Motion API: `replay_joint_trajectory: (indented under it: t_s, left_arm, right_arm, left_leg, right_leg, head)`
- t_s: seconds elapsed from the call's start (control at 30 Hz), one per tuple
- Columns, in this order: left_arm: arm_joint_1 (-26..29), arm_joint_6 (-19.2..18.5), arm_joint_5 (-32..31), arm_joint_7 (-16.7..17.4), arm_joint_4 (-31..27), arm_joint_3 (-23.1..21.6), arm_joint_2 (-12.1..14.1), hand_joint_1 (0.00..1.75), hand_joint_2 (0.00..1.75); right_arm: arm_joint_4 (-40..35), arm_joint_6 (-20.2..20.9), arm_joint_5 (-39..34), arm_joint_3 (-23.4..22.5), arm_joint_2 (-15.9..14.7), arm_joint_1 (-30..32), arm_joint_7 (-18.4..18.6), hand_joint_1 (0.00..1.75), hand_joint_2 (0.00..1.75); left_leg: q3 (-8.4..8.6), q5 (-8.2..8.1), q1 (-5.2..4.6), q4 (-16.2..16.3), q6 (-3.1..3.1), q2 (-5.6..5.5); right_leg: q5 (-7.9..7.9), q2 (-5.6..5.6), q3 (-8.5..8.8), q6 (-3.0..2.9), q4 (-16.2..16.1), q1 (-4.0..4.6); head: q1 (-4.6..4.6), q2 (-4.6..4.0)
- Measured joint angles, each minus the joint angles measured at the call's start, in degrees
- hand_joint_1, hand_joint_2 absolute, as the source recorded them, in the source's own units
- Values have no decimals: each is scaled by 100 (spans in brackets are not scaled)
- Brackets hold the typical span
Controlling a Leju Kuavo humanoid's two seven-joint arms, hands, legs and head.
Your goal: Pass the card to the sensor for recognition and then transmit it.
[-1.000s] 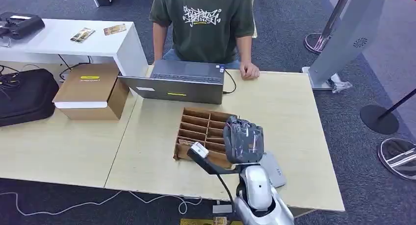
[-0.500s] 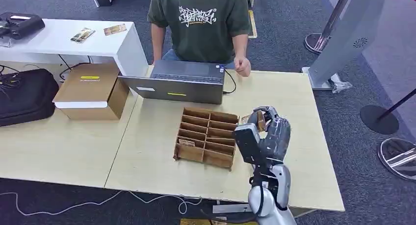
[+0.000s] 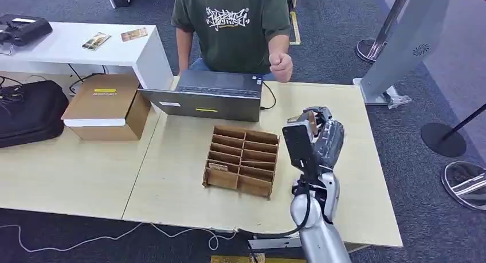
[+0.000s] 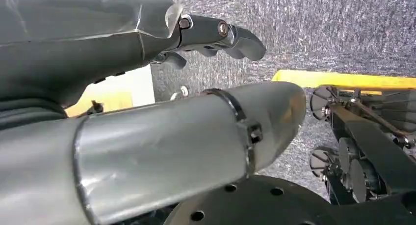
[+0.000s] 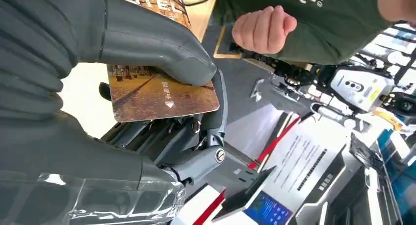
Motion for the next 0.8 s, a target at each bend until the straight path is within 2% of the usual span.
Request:
replay_joint_trajectory:
  t_s: [0.4,0.8]
  left_arm:
    - [-70,149,-365,-42,249,-455,184,0,0]
    - [-151,199,-536,-44,457,-890,313,0,0]
  right_arm:
    - [1068,-39,444,-98,214,-1400,142,175,175]
    - [2709,-228,1419,-138,295,-2768,680,175,175]
  left_leg:
    - [1,3,0,1,-3,0]
    - [2,3,0,2,-3,0]
  right_leg:
    - [1,0,0,-1,3,0]
    - [2,0,1,-2,3,0]
  head:
    - [0,0]
    - [0,0]
